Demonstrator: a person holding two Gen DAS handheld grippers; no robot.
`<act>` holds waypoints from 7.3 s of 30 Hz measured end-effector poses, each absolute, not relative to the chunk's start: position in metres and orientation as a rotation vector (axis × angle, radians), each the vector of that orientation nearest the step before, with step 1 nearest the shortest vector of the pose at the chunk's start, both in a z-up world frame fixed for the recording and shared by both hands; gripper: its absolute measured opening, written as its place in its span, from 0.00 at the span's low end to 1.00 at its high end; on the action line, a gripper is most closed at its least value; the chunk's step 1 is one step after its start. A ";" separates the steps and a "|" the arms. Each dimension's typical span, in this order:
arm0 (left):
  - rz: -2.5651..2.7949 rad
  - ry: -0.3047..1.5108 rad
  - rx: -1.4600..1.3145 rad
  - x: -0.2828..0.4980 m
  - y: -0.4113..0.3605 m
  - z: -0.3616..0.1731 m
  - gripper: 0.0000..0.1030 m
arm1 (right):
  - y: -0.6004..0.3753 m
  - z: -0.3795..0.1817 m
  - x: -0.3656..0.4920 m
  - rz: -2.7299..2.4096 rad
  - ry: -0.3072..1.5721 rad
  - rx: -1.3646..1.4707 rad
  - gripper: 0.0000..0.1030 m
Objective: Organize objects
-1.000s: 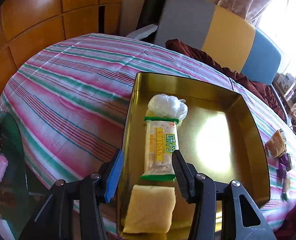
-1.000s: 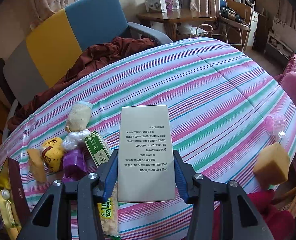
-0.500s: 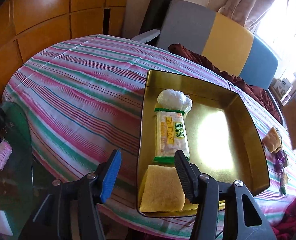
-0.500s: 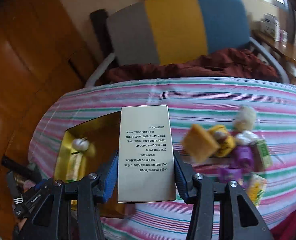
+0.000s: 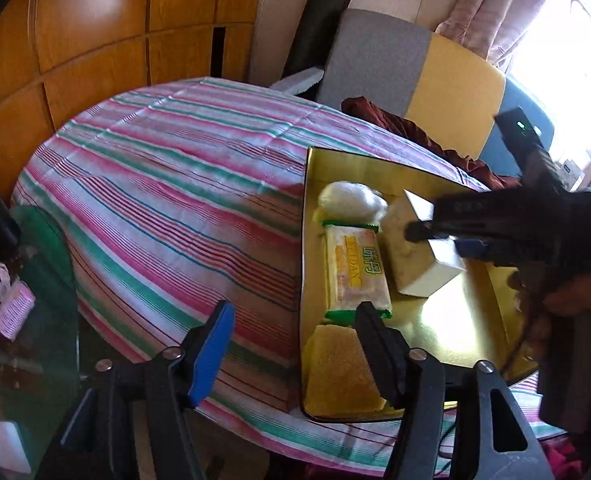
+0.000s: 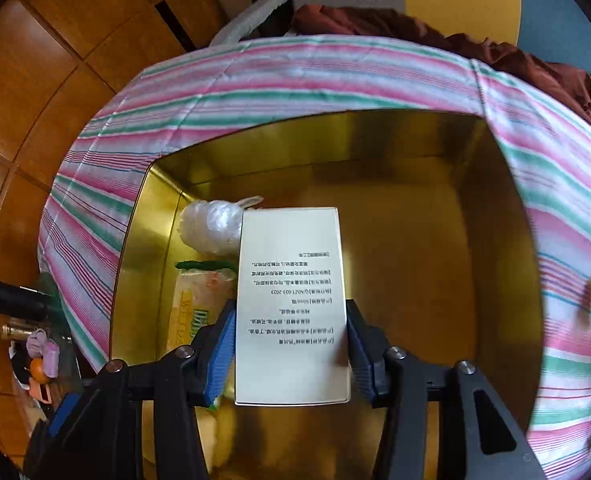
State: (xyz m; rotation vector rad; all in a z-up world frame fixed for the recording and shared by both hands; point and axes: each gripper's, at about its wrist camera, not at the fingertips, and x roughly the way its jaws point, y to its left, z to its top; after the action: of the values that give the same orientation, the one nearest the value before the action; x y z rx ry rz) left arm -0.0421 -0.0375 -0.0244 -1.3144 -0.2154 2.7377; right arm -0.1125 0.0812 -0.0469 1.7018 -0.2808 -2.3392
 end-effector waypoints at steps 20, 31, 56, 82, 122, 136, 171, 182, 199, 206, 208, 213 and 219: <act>2.802 -0.120 -1.279 -0.033 -0.021 -0.016 0.78 | 0.142 -0.015 -0.054 -2.415 -0.313 1.484 0.78; 2.761 0.017 -1.201 -0.019 0.015 0.000 0.83 | 0.185 -0.003 -0.008 -2.542 -0.172 1.390 0.78; 2.483 0.209 -1.151 -0.009 0.116 -0.002 0.82 | 0.461 0.021 0.028 -3.068 -0.551 1.421 0.78; 1.912 0.724 -0.960 0.002 0.392 -0.032 0.73 | 0.558 -0.033 0.050 -2.825 -1.362 1.430 0.78; 1.958 0.510 -0.978 0.030 0.344 -0.083 0.56 | 0.562 -0.051 0.042 -2.838 -1.300 1.616 0.78; 1.936 0.478 -0.947 0.031 0.331 -0.085 0.56 | 0.529 -0.043 -0.002 -2.999 -0.755 1.684 0.78; 2.319 0.040 -1.177 -0.035 0.143 0.010 0.56 | 0.528 -0.047 -0.001 -3.054 -0.551 1.815 0.29; 2.419 -0.017 -1.504 -0.070 0.082 -0.045 0.56 | 0.521 -0.040 0.000 -3.067 -0.524 1.763 0.29; 2.517 0.262 -1.503 -0.066 0.100 -0.074 0.57 | 0.522 -0.031 0.003 -3.089 -0.541 1.688 0.29; 2.538 0.167 -1.440 -0.059 0.091 -0.049 0.63 | 0.520 -0.019 0.008 -3.103 -0.585 1.580 0.29; 2.549 0.148 -1.402 -0.056 0.088 -0.037 0.63 | 0.513 -0.012 0.011 -3.093 -0.592 1.523 0.29; 2.622 0.094 -1.309 -0.051 0.072 -0.016 0.65 | 0.468 0.020 0.016 -3.047 -0.496 1.389 0.29; 2.679 0.033 -1.264 -0.051 0.048 -0.010 0.66 | 0.348 0.046 0.002 -2.818 -0.250 1.284 0.29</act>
State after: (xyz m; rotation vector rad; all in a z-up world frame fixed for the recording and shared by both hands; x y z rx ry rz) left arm -0.0509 0.0478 -0.0098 -1.2642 0.0326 2.6789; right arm 0.0017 0.3482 0.0462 1.2845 -0.2502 -2.8177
